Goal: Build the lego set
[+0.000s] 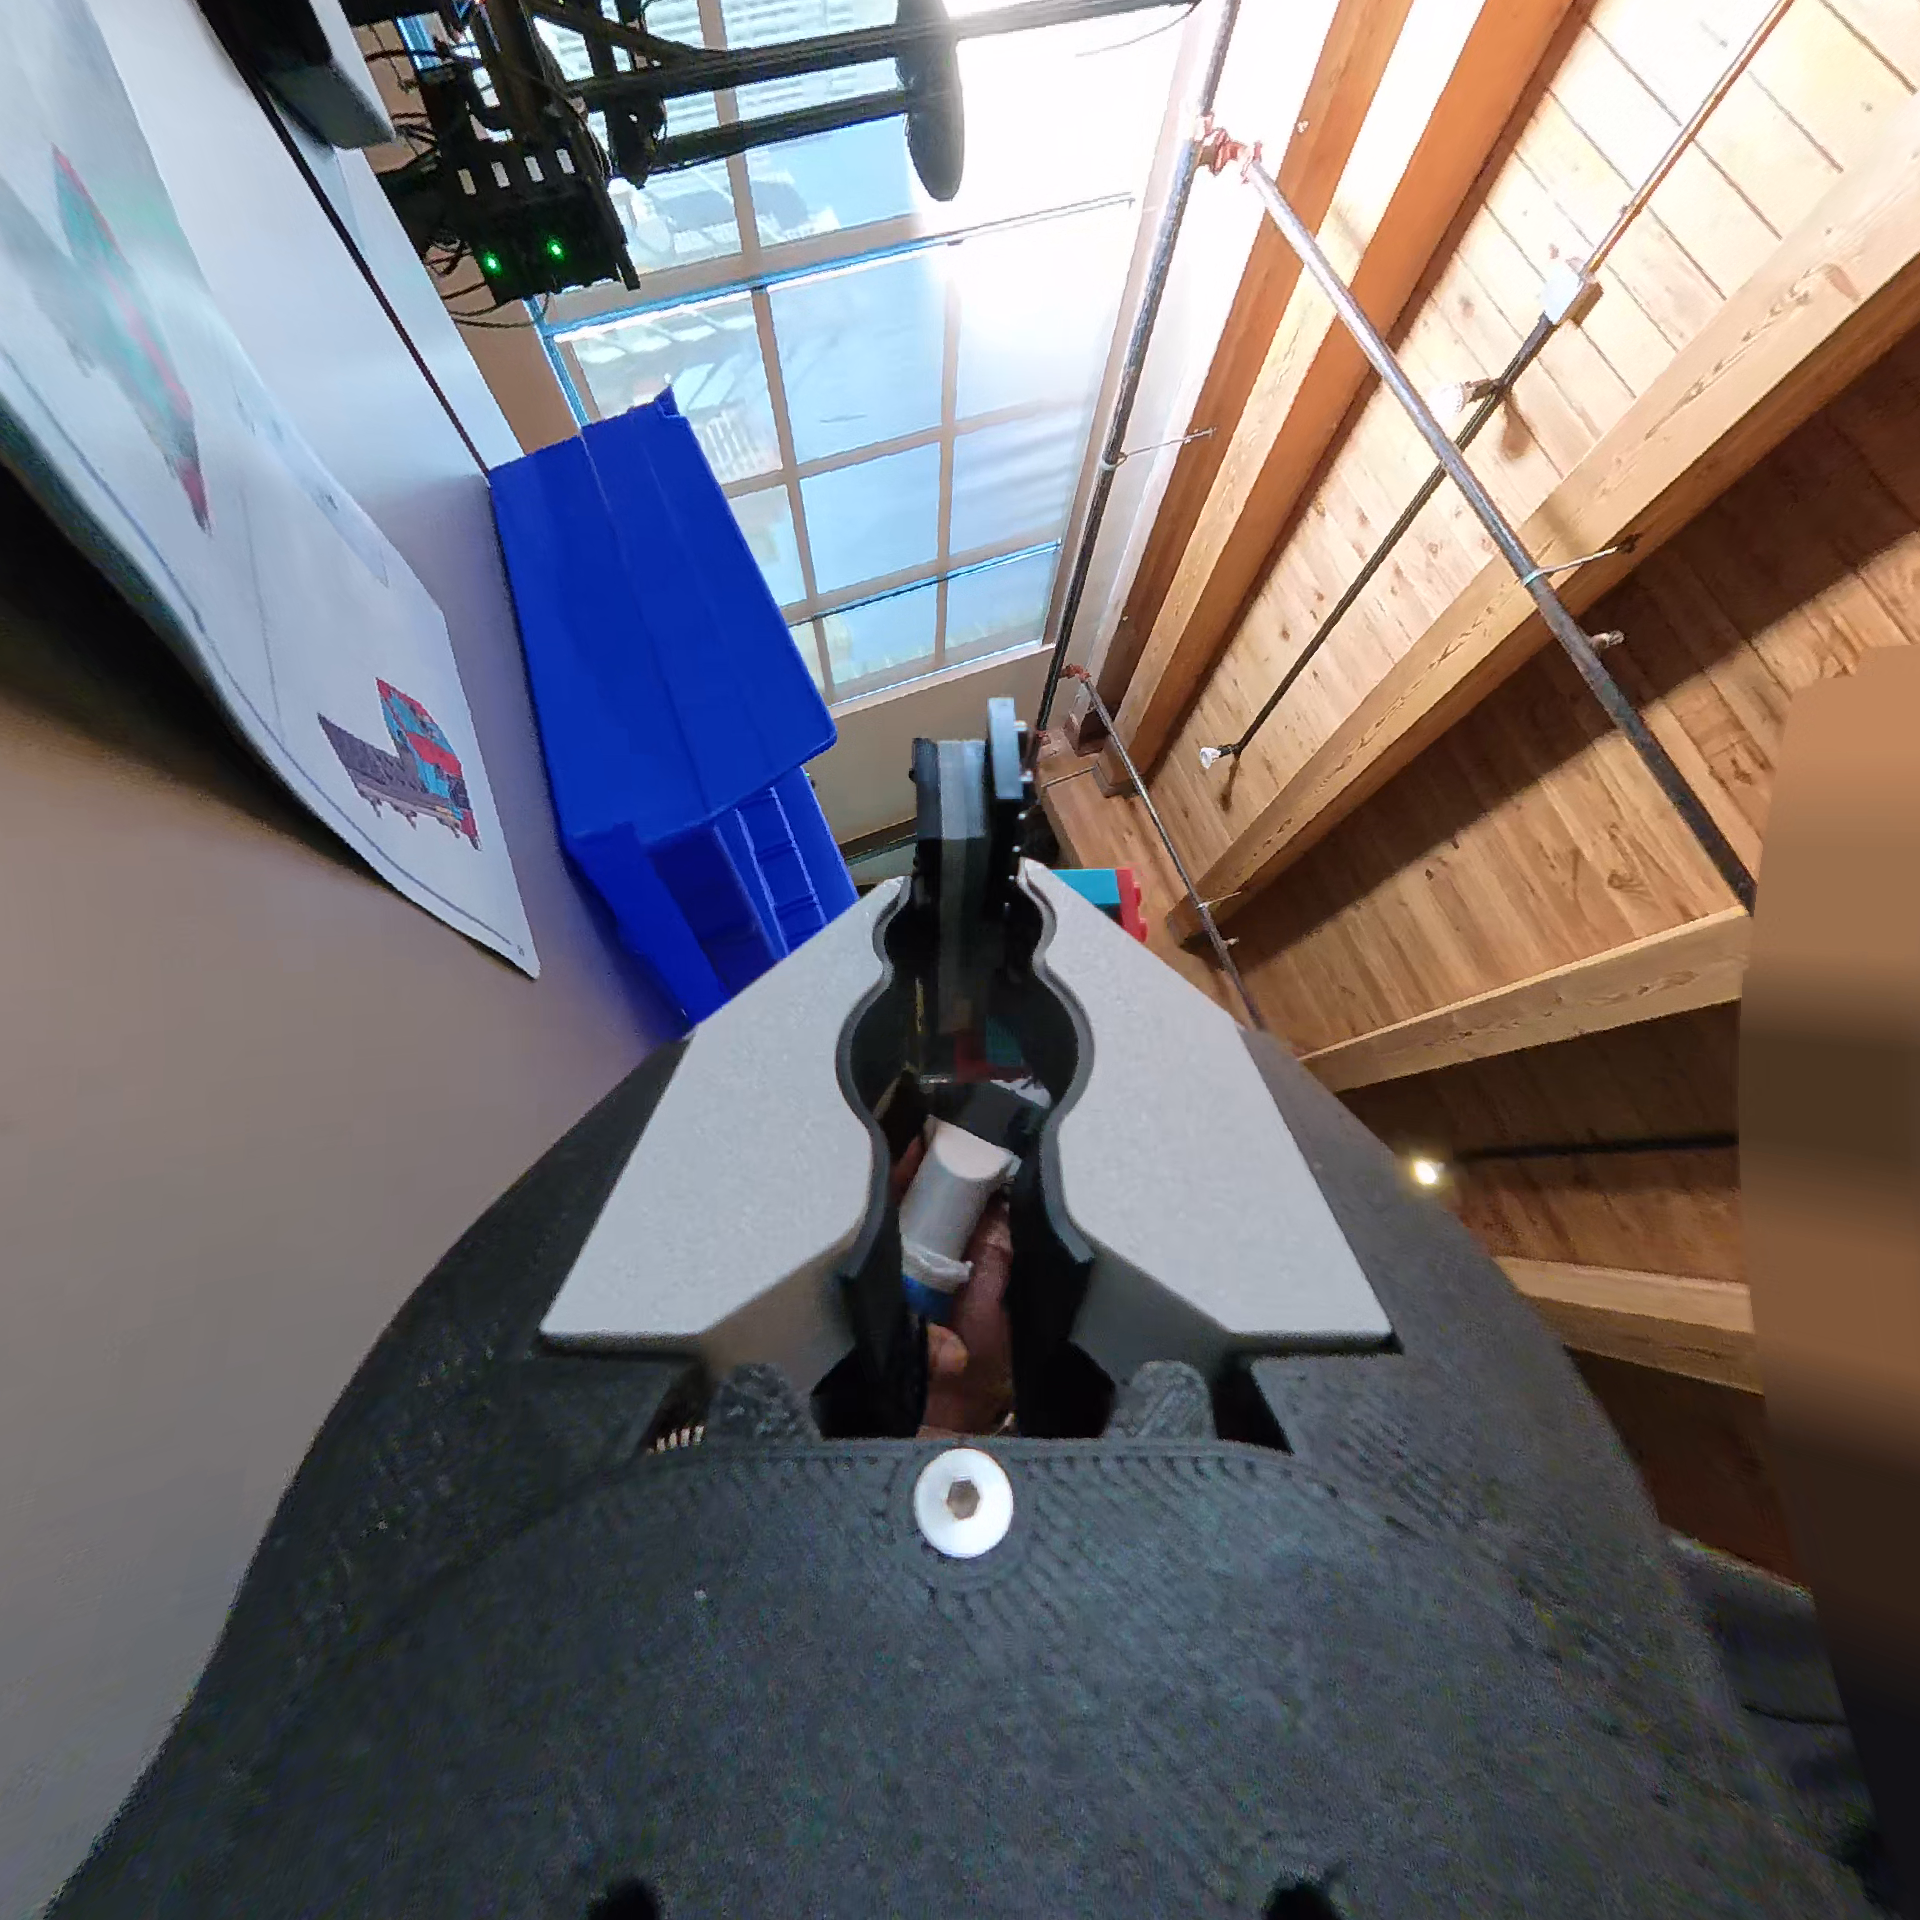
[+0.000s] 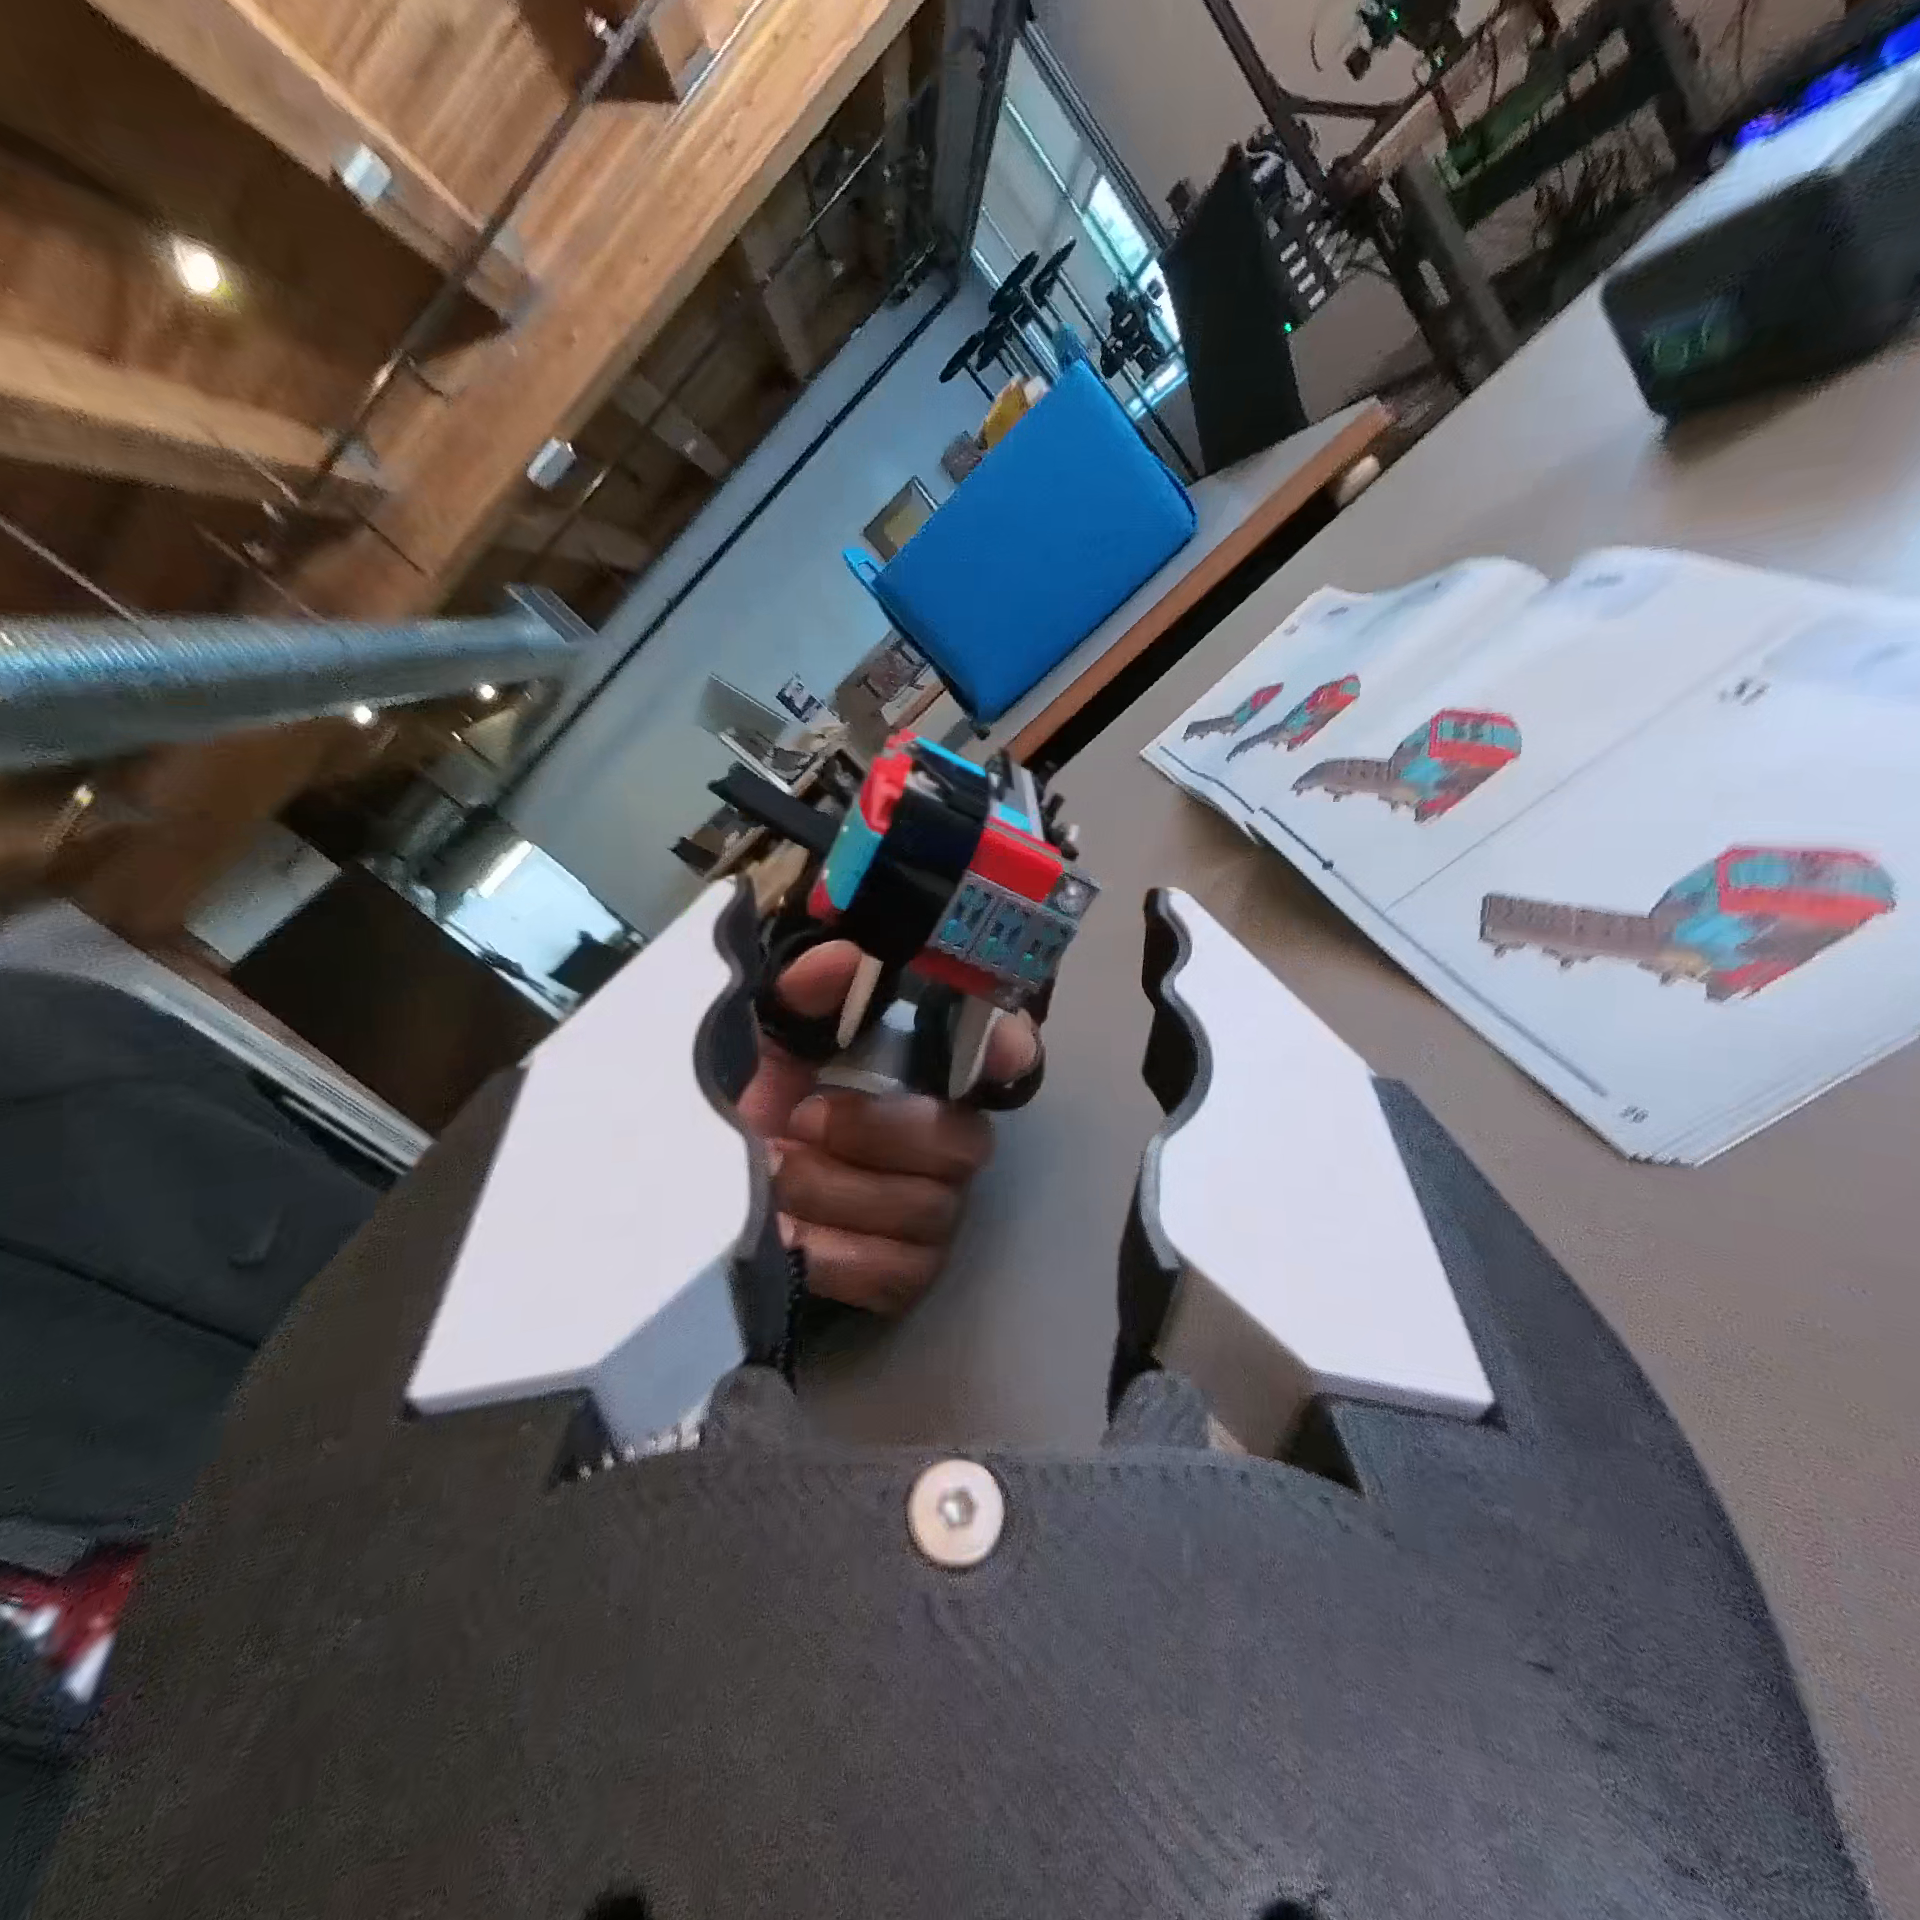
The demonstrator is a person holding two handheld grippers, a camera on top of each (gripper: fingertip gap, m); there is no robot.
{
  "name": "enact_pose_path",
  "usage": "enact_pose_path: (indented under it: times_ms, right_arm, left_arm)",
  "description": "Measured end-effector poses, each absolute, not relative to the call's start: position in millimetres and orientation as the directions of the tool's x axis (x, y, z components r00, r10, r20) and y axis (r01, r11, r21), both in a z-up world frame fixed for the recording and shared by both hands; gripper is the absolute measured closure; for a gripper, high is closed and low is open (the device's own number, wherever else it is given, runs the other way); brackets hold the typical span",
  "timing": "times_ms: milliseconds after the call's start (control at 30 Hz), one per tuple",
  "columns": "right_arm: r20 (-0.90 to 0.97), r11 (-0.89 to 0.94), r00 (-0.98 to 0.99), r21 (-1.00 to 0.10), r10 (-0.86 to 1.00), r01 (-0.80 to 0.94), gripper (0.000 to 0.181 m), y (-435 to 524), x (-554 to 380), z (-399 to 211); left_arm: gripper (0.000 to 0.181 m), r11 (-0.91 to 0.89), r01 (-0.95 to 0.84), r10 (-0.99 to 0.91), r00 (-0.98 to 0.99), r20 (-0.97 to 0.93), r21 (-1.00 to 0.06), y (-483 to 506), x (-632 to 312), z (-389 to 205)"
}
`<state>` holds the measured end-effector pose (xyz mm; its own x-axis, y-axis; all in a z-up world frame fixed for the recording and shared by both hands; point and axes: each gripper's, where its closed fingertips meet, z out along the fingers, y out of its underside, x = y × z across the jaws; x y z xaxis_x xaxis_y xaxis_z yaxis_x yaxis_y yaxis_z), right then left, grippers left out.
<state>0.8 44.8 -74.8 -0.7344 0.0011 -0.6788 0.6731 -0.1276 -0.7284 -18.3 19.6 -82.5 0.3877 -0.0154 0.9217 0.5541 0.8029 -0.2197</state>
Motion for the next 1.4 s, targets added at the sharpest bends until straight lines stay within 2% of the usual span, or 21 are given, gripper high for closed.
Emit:
enact_pose_path:
  times_ms: [133, 300, 833, 1067, 1400]
  right_arm:
    - [-0.738, -0.131, -0.674, -0.666, -0.022, 0.734, 0.116, 44.6, -2.2, -81.0]
    - [-0.717, -0.139, -0.696, -0.687, -0.023, 0.713, 0.130, 46.7, -2.2, -78.6]
    - [-0.714, -0.132, -0.700, -0.693, -0.012, 0.709, 0.130, 45.8, -2.9, -81.2]
    - [-0.722, -0.115, -0.692, -0.686, -0.017, 0.719, 0.121, 45.2, -1.9, -83.3]
    - [-0.709, -0.090, -0.706, -0.702, -0.008, 0.706, 0.126, 41.9, 1.3, -85.9]
  left_arm:
    - [0.166, 0.797, 0.549, 0.018, 0.395, 0.918, -0.252, 22.0, -18.1, -82.6]
    - [0.166, 0.795, 0.545, 0.037, 0.393, 0.919, -0.265, 22.0, -18.4, -83.7]
    - [0.166, 0.805, 0.538, 0.036, 0.380, 0.924, -0.252, 20.0, -19.9, -85.7]
    - [0.166, 0.798, 0.552, 0.022, 0.373, 0.928, -0.241, 24.3, -19.0, -86.1]
    - [0.166, 0.799, 0.553, 0.026, 0.359, 0.933, -0.236, 21.8, -19.8, -88.9]
